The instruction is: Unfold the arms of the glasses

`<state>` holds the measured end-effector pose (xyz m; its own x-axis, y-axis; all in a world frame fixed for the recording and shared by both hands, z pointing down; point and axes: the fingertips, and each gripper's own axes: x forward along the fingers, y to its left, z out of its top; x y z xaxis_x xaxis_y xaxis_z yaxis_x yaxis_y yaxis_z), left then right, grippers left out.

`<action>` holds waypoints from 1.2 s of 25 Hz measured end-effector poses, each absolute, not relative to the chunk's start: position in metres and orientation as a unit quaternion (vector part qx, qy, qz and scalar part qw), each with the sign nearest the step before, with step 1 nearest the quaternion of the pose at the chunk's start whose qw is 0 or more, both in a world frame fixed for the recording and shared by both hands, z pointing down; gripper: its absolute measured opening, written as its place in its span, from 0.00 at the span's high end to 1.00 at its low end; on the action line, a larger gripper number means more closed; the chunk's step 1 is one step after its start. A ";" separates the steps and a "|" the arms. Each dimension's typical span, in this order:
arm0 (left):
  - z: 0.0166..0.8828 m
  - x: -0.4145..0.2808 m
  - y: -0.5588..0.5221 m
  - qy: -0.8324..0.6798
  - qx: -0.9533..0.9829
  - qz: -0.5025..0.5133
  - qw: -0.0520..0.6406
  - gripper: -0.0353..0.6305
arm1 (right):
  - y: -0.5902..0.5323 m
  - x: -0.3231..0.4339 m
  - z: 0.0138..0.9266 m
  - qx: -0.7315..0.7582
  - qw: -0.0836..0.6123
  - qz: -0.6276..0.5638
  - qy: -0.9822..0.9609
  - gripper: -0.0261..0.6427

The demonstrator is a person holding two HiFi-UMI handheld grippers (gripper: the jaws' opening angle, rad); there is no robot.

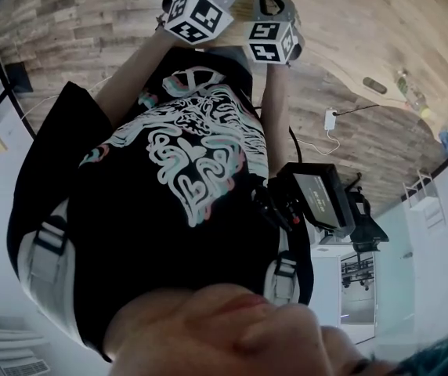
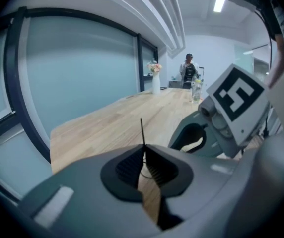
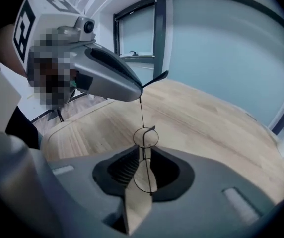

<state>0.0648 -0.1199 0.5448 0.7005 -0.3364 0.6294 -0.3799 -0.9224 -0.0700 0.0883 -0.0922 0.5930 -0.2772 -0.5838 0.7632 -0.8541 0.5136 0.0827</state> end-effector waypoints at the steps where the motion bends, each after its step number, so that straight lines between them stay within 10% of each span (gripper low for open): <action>1: 0.545 0.065 -0.119 -0.194 0.921 0.335 0.031 0.94 | -0.092 0.085 0.596 0.452 0.394 0.173 -0.782 0.86; 30: 0.530 0.075 -0.099 -0.192 0.926 0.325 0.016 0.94 | -0.089 0.073 0.592 0.441 0.435 0.146 -0.771 0.95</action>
